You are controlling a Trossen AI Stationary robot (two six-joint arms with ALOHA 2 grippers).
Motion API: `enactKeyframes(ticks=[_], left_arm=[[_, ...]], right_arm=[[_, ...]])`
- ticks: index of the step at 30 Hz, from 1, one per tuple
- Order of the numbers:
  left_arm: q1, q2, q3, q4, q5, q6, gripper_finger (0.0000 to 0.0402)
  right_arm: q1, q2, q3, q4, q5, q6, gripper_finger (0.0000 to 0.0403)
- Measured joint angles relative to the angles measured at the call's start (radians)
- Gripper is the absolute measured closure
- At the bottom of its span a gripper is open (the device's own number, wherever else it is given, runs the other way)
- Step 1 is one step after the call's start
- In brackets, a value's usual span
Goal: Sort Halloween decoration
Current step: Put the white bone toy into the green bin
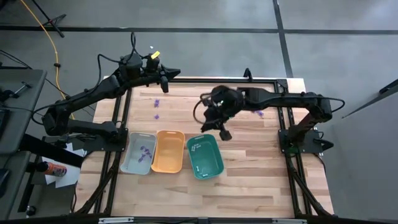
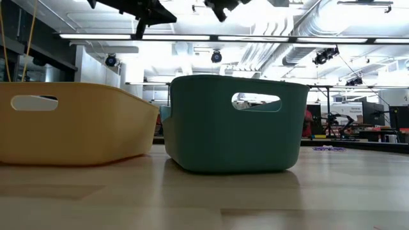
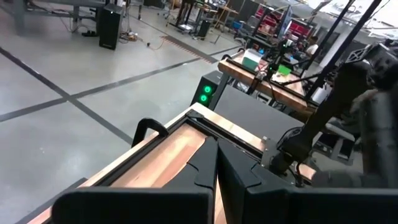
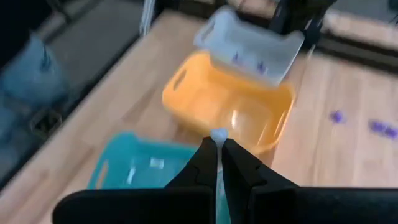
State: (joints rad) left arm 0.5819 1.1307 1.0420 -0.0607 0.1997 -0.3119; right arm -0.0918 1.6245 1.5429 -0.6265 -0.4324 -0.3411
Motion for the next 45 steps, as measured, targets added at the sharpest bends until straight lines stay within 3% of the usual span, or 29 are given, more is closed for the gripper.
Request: enactKeyframes(ticks=[4, 9, 17, 34, 38, 45], left_arm=[[0.000, 0.001, 0.000, 0.007, -0.001, 0.000, 0.0401], [0.000, 0.002, 0.000, 0.006, -0.001, -0.001, 0.0401], [0.000, 0.003, 0.000, 0.000, -0.001, -0.001, 0.0401], [0.000, 0.003, 0.000, -0.004, -0.001, 0.000, 0.0401], [0.000, 0.003, 0.000, -0.008, -0.001, 0.000, 0.0401], [0.000, 0.004, 0.000, -0.039, -0.001, 0.000, 0.0401]], right_arm=[[0.025, 0.042, 0.008, -0.145, 0.041, -0.062, 0.0401], [0.068, 0.150, 0.006, -0.203, 0.073, -0.133, 0.0400], [0.126, 0.334, 0.006, -0.195, 0.280, -0.217, 0.0400], [0.132, 0.382, 0.006, -0.193, 0.268, -0.188, 0.0397], [0.132, 0.382, 0.006, -0.178, 0.245, -0.158, 0.0367], [0.132, 0.382, 0.006, -0.167, 0.245, -0.157, 0.0270]])
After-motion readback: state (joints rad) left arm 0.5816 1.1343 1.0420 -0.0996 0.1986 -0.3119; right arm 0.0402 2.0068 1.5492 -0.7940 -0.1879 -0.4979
